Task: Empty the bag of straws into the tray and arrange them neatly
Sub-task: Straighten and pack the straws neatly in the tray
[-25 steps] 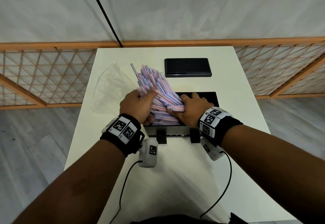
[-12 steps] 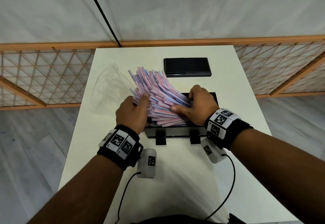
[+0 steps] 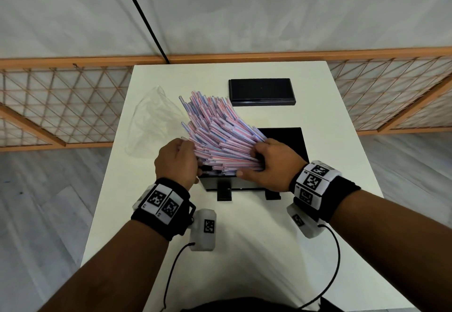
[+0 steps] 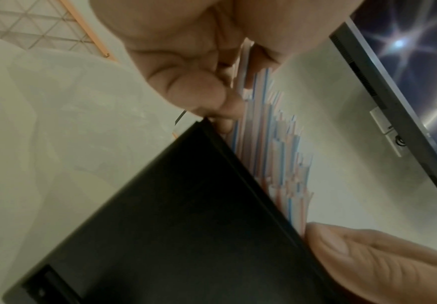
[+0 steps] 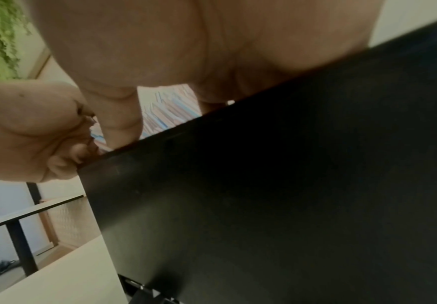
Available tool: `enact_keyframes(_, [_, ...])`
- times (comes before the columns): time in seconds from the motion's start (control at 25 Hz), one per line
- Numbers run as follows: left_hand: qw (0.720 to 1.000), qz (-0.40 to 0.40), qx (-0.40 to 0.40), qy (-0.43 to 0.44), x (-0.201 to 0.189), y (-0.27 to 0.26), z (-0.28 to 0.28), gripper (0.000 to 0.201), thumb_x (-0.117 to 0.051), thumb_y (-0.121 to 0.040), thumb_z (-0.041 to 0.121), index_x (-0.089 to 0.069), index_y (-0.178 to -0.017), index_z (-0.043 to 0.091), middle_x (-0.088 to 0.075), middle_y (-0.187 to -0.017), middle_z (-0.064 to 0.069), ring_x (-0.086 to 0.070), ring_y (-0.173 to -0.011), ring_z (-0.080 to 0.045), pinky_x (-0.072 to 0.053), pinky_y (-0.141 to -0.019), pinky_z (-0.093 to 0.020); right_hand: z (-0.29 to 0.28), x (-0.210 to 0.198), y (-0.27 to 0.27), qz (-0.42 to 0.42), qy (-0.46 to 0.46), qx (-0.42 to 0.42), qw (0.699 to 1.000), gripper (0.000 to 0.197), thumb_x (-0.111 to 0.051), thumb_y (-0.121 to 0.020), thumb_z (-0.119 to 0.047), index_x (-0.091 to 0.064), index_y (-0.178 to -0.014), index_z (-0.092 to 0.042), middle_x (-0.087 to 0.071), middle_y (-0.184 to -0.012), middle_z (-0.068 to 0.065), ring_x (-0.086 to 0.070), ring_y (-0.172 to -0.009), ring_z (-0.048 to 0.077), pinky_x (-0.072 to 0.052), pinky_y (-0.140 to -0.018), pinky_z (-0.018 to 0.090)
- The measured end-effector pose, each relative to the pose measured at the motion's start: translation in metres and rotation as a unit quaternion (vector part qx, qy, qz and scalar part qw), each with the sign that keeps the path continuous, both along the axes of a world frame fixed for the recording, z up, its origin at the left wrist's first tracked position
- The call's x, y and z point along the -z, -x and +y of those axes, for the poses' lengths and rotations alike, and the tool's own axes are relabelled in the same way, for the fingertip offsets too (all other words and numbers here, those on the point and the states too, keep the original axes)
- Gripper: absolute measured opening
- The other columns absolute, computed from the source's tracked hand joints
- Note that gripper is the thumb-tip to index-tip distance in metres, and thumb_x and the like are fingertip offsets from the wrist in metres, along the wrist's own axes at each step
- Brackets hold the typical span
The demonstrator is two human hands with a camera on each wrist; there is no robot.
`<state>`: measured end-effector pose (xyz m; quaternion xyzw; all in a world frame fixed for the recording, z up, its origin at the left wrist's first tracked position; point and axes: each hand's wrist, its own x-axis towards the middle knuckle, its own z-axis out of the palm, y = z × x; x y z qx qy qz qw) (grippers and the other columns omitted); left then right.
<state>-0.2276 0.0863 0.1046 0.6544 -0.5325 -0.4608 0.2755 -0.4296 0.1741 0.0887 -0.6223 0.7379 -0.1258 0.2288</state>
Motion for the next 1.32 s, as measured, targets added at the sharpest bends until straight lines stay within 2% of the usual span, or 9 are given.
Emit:
enact_keyframes(0.24, [0.987, -0.116, 0.097, 0.046, -0.007, 0.001, 0.003, 0.051, -0.037, -0.107, 0.036, -0.047, -0.068, 0.005, -0.052, -0.070, -0.008, -0.047, -0.074, -0.029, -0.030, -0.066, -0.036, -0.004, -0.006, -0.011, -0.017, 0.023, -0.067, 0.997, 0.034, -0.070, -0.081, -0.055, -0.052, -0.088, -0.027, -0.056, -0.091, -0.004, -0.056, -0.085, 0.018, -0.039, -0.074, 0.024])
enact_keyframes(0.36, [0.988, -0.107, 0.107, 0.035, -0.005, 0.004, 0.010, 0.063, -0.025, -0.105, 0.057, -0.056, -0.096, 0.004, -0.061, -0.106, -0.015, -0.055, -0.105, -0.034, -0.032, -0.085, -0.032, -0.007, -0.007, -0.014, -0.003, -0.025, -0.044, 0.999, 0.042, -0.063, -0.080, -0.066, -0.055, -0.096, -0.029, -0.058, -0.092, -0.007, -0.058, -0.087, 0.017, -0.048, -0.080, 0.027])
enact_keyframes(0.52, [0.990, -0.060, 0.118, -0.042, -0.010, 0.007, 0.016, 0.075, -0.014, -0.103, 0.063, -0.051, -0.146, 0.014, -0.053, -0.149, -0.014, -0.048, -0.137, -0.031, -0.032, -0.111, -0.031, -0.008, -0.009, -0.021, -0.016, -0.035, -0.067, 0.997, 0.041, -0.058, -0.086, -0.063, -0.063, -0.105, -0.026, -0.064, -0.094, -0.003, -0.064, -0.096, 0.021, -0.050, -0.085, 0.027])
enact_keyframes(0.6, [0.995, -0.043, 0.086, -0.036, -0.012, 0.006, 0.013, 0.075, -0.015, -0.103, 0.065, -0.054, -0.145, 0.016, -0.054, -0.149, -0.011, -0.050, -0.133, -0.029, -0.032, -0.115, -0.035, -0.010, -0.011, -0.022, -0.014, -0.044, -0.043, 0.998, 0.043, -0.054, -0.087, -0.066, -0.060, -0.100, -0.026, -0.062, -0.091, -0.003, -0.064, -0.096, 0.022, -0.051, -0.086, 0.029])
enact_keyframes(0.72, [0.996, -0.035, 0.075, -0.036, -0.010, 0.007, 0.009, 0.077, -0.017, -0.102, 0.067, -0.055, -0.141, 0.013, -0.055, -0.145, -0.010, -0.052, -0.125, -0.027, -0.033, -0.104, -0.032, -0.014, -0.014, -0.023, 0.025, -0.082, -0.038, 0.996, 0.049, -0.046, -0.085, -0.075, -0.056, -0.089, -0.027, -0.060, -0.084, -0.001, -0.059, -0.087, 0.021, -0.050, -0.084, 0.030])
enact_keyframes(0.88, [0.991, -0.039, 0.114, -0.051, -0.006, 0.011, 0.009, 0.084, -0.013, -0.099, 0.070, -0.054, -0.142, 0.011, -0.057, -0.143, -0.013, -0.053, -0.127, -0.029, -0.037, -0.103, -0.036, -0.020, -0.018, -0.029, -0.028, -0.087, -0.064, 0.994, 0.043, -0.057, -0.085, -0.067, -0.063, -0.093, -0.025, -0.066, -0.090, -0.002, -0.063, -0.093, 0.021, -0.048, -0.083, 0.029])
enact_keyframes(0.96, [0.992, -0.041, 0.106, -0.058, -0.005, 0.012, 0.008, 0.085, -0.014, -0.099, 0.071, -0.046, -0.149, 0.009, -0.051, -0.149, -0.014, -0.050, -0.133, -0.029, -0.035, -0.102, -0.034, -0.023, -0.023, -0.029, -0.003, -0.111, -0.053, 0.992, 0.043, -0.056, -0.086, -0.069, -0.054, -0.074, -0.027, -0.056, -0.073, -0.005, -0.057, -0.081, 0.019, -0.042, -0.074, 0.027])
enact_keyframes(1.04, [0.993, -0.026, 0.093, -0.066, -0.005, 0.012, 0.008, 0.087, -0.018, -0.098, 0.072, -0.036, -0.154, 0.009, -0.044, -0.156, -0.014, -0.045, -0.139, -0.032, -0.034, -0.113, -0.039, -0.025, -0.027, -0.029, 0.011, -0.138, -0.040, 0.990, 0.046, -0.055, -0.084, -0.071, -0.040, -0.065, -0.033, -0.044, -0.066, -0.010, -0.048, -0.072, 0.014, -0.035, -0.073, 0.025])
enact_keyframes(1.32, [0.994, 0.016, 0.063, -0.084, -0.004, 0.016, 0.015, 0.086, -0.035, -0.096, 0.073, -0.031, -0.153, 0.010, -0.049, -0.152, -0.014, -0.051, -0.135, -0.035, -0.038, -0.114, -0.048, -0.027, -0.017, -0.028, -0.008, -0.150, -0.073, 0.986, 0.045, -0.061, -0.075, -0.076, -0.056, -0.079, -0.032, -0.060, -0.082, -0.007, -0.060, -0.086, 0.018, -0.044, -0.077, 0.027])
